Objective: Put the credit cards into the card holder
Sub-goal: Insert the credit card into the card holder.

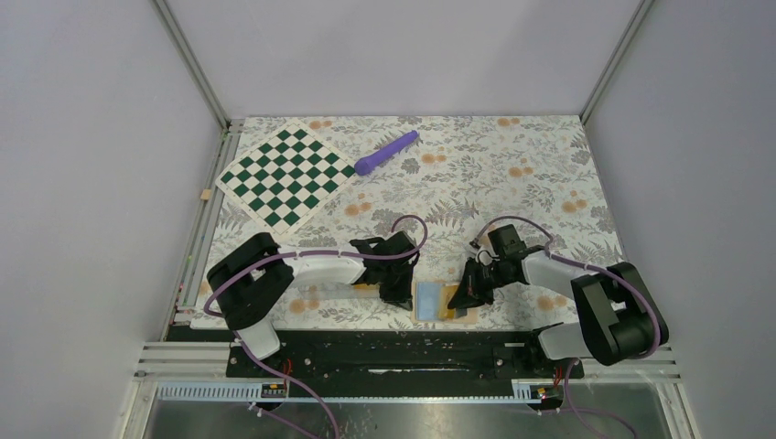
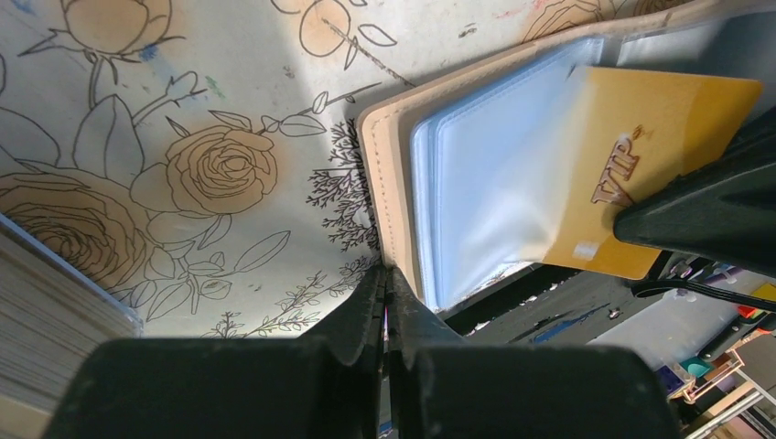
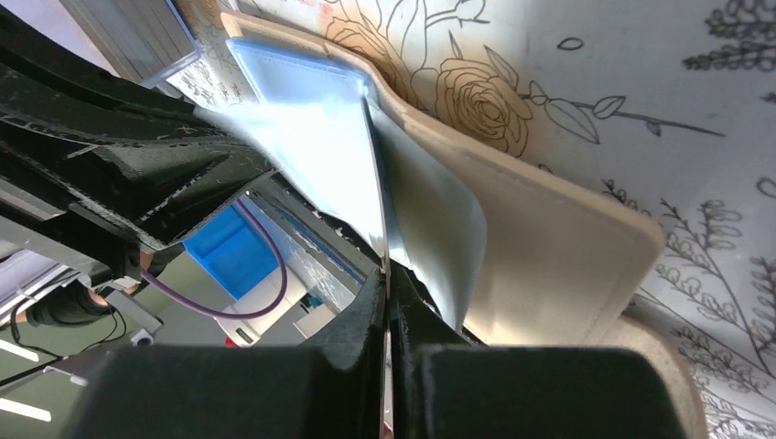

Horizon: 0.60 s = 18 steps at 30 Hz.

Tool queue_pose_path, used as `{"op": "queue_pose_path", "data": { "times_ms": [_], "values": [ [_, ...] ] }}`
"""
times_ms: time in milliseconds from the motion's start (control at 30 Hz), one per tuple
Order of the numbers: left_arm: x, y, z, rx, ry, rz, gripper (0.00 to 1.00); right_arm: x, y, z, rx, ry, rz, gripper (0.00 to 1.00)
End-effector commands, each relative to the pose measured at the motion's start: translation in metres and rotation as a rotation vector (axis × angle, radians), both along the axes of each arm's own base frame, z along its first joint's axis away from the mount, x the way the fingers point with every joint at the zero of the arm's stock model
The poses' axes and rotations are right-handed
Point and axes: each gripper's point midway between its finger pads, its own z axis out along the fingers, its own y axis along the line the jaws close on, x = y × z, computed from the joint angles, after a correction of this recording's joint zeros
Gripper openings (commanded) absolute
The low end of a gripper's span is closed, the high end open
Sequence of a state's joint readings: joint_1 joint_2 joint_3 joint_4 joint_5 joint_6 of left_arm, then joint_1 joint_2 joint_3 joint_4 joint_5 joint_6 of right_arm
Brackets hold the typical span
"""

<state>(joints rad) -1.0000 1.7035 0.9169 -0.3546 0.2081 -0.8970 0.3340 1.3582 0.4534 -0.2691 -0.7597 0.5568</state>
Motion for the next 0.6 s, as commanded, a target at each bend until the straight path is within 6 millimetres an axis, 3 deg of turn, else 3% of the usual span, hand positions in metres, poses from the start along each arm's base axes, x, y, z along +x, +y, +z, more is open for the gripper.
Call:
{"op": "queue_pose_path", "data": {
  "times_ms": [0, 567],
  "values": [
    [0.005, 0.006, -0.01, 0.041, -0.017, -0.005, 0.0, -0.008, 0.004, -0.001, 0.036, 0.041, 0.051, 0.0],
    [0.005, 0.001, -0.011, 0.04, -0.009, -0.024, 0.0, -0.001, 0.012, 0.014, 0.11, -0.009, 0.111, 0.0]
  ]
}}
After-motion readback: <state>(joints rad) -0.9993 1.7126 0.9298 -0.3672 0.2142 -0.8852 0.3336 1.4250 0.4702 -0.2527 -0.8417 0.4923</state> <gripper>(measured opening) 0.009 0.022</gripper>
